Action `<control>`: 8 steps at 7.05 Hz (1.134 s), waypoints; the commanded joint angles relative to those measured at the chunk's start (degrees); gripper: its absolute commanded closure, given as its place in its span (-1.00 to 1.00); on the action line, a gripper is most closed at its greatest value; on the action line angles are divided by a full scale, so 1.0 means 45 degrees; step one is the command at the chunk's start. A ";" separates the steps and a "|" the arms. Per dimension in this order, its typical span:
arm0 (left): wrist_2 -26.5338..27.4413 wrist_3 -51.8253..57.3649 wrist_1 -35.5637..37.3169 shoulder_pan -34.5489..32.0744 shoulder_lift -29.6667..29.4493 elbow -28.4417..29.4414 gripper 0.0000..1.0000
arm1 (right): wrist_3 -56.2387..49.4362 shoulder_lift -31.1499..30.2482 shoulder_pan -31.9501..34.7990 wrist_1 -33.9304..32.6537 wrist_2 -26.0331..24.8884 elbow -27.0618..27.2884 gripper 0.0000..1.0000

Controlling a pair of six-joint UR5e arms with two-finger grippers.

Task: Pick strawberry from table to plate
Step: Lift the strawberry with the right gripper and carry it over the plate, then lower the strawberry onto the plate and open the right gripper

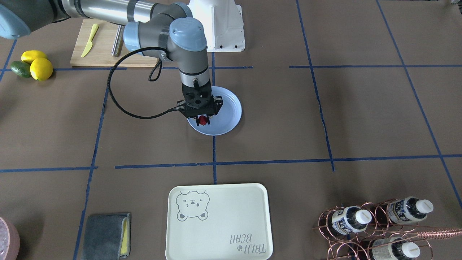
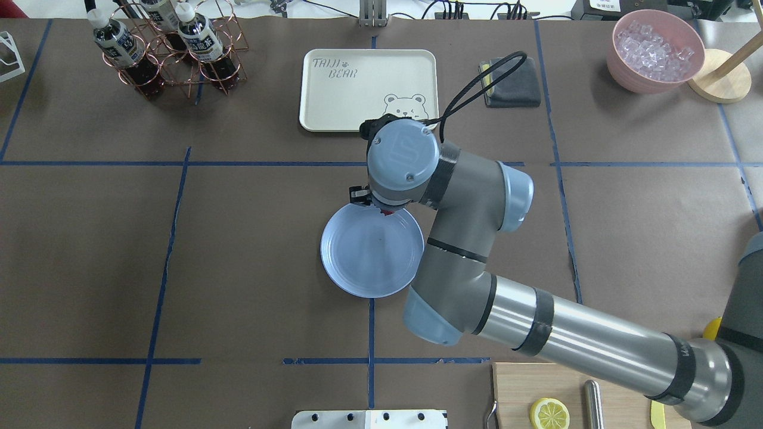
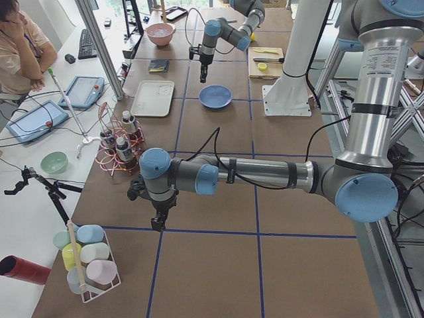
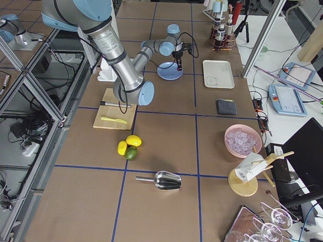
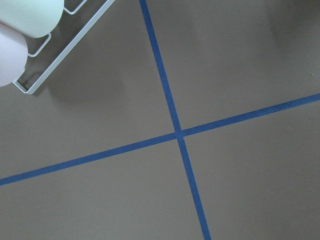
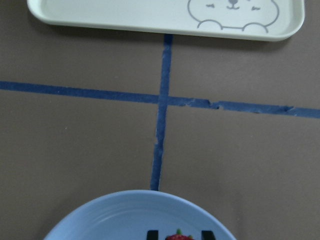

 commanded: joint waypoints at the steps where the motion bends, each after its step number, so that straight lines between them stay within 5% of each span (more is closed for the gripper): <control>1: -0.0021 0.0000 0.0000 0.0004 -0.0025 -0.0004 -1.00 | 0.0558 0.0422 -0.0824 0.0002 -0.0771 -0.0755 1.00; 7: -0.0041 -0.0039 -0.0058 0.0005 -0.0005 0.0036 -1.00 | 0.0813 0.0286 -0.1216 -0.0115 -0.0792 -0.0834 1.00; 8: -0.0041 -0.0039 -0.0078 0.0005 -0.0005 0.0036 -1.00 | 0.0600 0.0266 -0.1217 -0.0096 -0.0754 -0.0853 0.44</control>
